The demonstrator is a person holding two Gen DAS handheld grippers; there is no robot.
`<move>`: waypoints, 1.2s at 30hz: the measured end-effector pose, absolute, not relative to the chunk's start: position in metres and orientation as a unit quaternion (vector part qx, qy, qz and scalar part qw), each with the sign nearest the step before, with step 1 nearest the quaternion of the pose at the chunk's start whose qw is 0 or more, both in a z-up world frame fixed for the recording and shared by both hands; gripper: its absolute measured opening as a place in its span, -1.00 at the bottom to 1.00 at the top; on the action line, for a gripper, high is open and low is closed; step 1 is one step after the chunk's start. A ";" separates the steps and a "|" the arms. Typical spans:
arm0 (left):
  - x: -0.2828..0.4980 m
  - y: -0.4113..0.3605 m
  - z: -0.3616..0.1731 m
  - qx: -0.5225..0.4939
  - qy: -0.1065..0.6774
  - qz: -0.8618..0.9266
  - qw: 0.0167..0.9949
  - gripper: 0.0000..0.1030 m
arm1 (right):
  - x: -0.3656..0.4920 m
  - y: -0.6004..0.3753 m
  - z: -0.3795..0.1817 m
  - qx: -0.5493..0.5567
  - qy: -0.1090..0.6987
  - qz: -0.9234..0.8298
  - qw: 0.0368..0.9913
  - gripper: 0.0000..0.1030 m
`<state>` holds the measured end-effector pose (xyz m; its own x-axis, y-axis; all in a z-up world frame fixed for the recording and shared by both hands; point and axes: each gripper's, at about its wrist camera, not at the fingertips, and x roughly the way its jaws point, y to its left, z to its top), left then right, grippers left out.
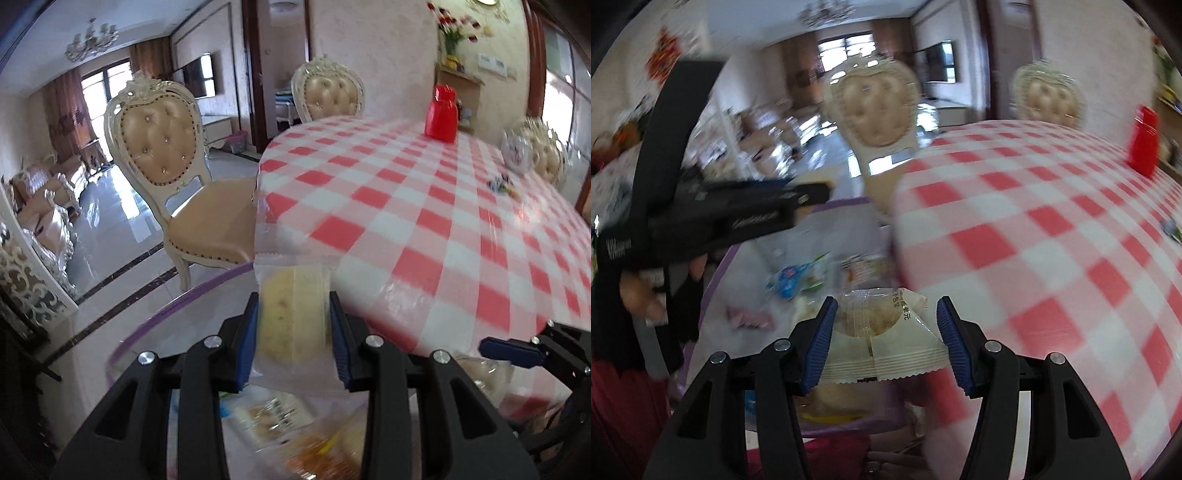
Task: Organize snacks
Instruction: 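Open both grippers to drop the packets into the clear box, then grasp the blue-and-white candy with the left gripper while the right gripper grasps the pink wrapped bar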
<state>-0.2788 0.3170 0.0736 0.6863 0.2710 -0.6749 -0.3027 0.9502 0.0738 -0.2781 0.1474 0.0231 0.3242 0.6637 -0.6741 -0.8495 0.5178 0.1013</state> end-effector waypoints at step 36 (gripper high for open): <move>-0.015 0.061 0.073 -0.127 0.307 -0.047 0.942 0.96 | -0.082 -0.191 0.016 0.128 0.342 0.116 0.924 0.60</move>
<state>-0.0153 0.0611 0.0734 0.8073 -0.1659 -0.5663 0.0102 0.9635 -0.2676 -0.0821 -0.1910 0.0161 0.7391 0.3027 -0.6017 -0.1277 0.9401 0.3160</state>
